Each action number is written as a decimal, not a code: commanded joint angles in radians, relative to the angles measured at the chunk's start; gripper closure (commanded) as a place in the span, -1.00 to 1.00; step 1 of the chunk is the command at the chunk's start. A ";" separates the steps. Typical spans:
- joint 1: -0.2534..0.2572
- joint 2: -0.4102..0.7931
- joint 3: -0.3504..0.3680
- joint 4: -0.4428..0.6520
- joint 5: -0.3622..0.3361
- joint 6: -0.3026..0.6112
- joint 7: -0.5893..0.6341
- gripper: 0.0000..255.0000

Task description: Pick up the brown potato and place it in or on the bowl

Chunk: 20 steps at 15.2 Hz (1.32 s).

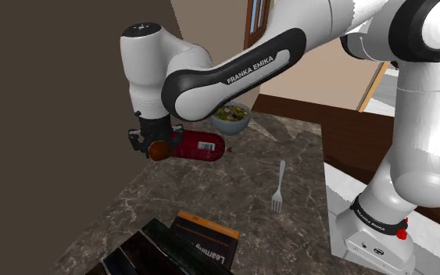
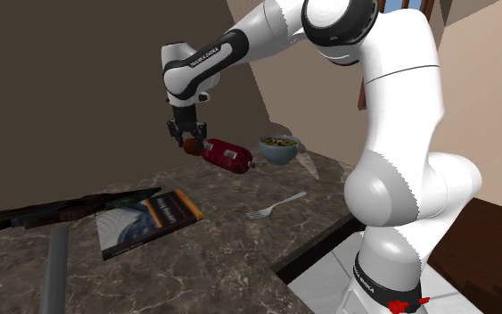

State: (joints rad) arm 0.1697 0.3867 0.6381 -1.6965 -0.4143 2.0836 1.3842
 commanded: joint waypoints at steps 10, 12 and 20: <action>-0.004 -0.041 0.019 0.096 0.043 -0.126 -0.042 1.00; -0.003 -0.046 0.021 0.118 0.049 -0.150 -0.048 1.00; -0.082 -0.141 0.023 0.064 0.117 -0.159 -0.136 1.00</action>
State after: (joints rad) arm 0.1133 0.2685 0.6639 -1.6074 -0.3143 1.9130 1.2756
